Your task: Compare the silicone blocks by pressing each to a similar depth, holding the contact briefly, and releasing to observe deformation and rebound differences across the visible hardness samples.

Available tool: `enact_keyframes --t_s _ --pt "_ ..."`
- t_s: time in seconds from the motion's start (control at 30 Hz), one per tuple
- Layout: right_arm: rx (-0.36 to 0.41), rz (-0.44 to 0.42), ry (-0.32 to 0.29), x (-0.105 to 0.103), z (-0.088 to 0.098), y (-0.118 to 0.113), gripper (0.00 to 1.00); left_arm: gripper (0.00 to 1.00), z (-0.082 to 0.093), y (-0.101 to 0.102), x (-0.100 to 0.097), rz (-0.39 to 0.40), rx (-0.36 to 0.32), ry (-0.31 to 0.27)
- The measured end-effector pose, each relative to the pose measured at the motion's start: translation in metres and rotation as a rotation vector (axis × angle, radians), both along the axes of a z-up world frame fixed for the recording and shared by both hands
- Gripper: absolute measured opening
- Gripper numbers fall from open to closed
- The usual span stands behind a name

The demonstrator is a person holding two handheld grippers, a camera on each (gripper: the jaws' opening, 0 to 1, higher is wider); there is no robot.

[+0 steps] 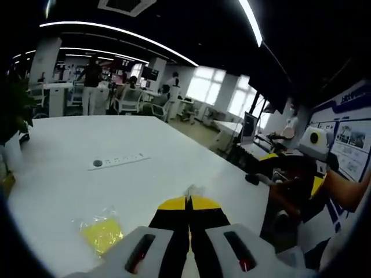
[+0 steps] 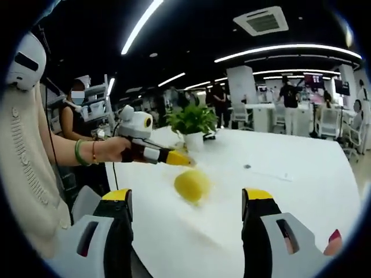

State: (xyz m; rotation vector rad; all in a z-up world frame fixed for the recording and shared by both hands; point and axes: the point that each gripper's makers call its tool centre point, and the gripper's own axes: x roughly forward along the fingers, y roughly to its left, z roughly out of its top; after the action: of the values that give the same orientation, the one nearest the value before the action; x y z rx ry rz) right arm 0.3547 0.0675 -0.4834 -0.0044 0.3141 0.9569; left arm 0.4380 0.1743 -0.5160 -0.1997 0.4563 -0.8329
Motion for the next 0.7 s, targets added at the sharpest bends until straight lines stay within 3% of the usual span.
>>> enact_keyframes --t_s 0.37,0.7 --pt "-0.061 0.073 -0.050 0.007 0.018 0.023 0.74 0.00 0.035 0.016 -0.015 0.007 -0.027 -0.063" --pt "-0.116 0.140 -0.091 0.014 0.030 0.044 0.74 0.00 0.051 0.021 -0.029 0.002 -0.040 -0.094"
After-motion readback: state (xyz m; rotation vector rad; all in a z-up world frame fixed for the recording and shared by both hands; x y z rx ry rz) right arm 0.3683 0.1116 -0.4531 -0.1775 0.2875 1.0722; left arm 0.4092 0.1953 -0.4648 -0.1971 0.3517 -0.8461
